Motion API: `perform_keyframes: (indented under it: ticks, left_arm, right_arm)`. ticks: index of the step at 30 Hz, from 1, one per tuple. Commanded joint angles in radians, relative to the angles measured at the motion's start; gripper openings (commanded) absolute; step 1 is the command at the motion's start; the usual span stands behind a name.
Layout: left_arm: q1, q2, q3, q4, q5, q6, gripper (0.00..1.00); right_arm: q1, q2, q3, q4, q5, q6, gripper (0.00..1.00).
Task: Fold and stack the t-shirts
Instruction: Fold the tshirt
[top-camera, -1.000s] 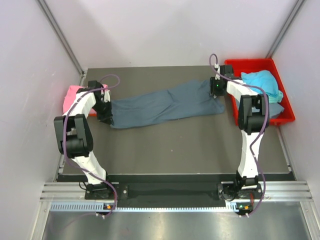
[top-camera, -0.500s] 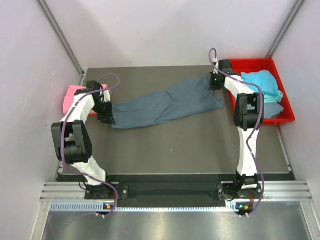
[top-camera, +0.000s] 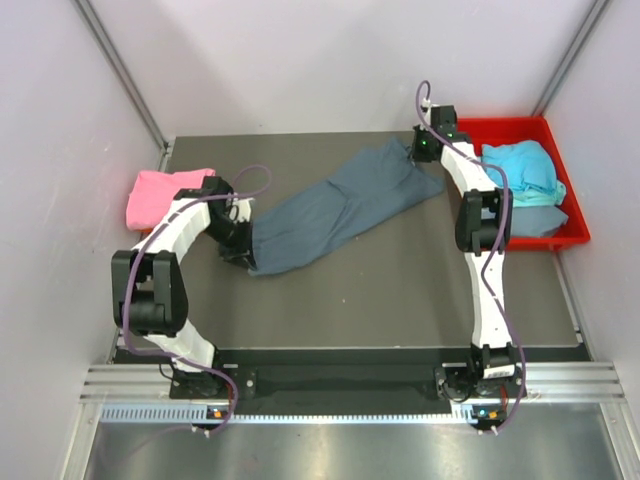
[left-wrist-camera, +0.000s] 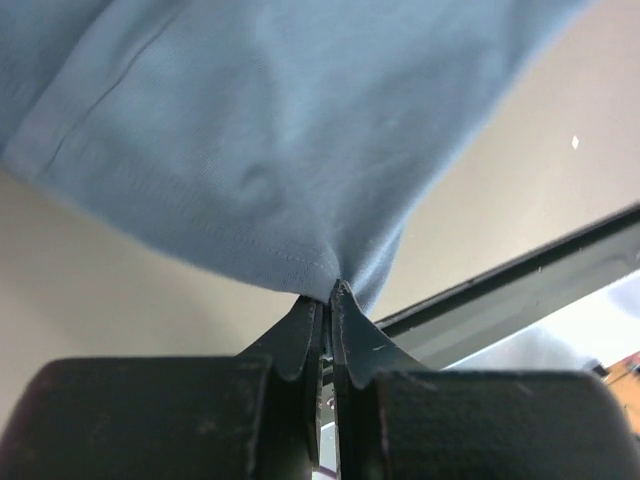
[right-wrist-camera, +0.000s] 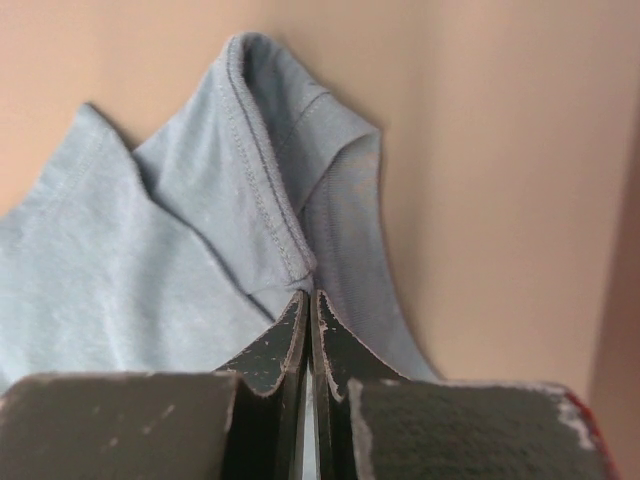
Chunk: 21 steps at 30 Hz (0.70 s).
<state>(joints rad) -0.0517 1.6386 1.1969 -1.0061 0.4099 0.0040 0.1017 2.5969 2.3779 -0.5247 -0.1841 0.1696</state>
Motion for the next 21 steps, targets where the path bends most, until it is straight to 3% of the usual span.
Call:
perform_keyframes:
  ticks: [1, 21]
  left_arm:
    - [-0.045, -0.042, 0.012, -0.035, 0.064, 0.04, 0.0]
    - [-0.519, 0.043, 0.11, -0.071, 0.164, 0.12, 0.0]
  right_arm:
    - [0.033, 0.026, 0.07, 0.037, -0.021, 0.039, 0.0]
    - [0.076, 0.12, 0.193, 0.175, 0.021, 0.051, 0.0]
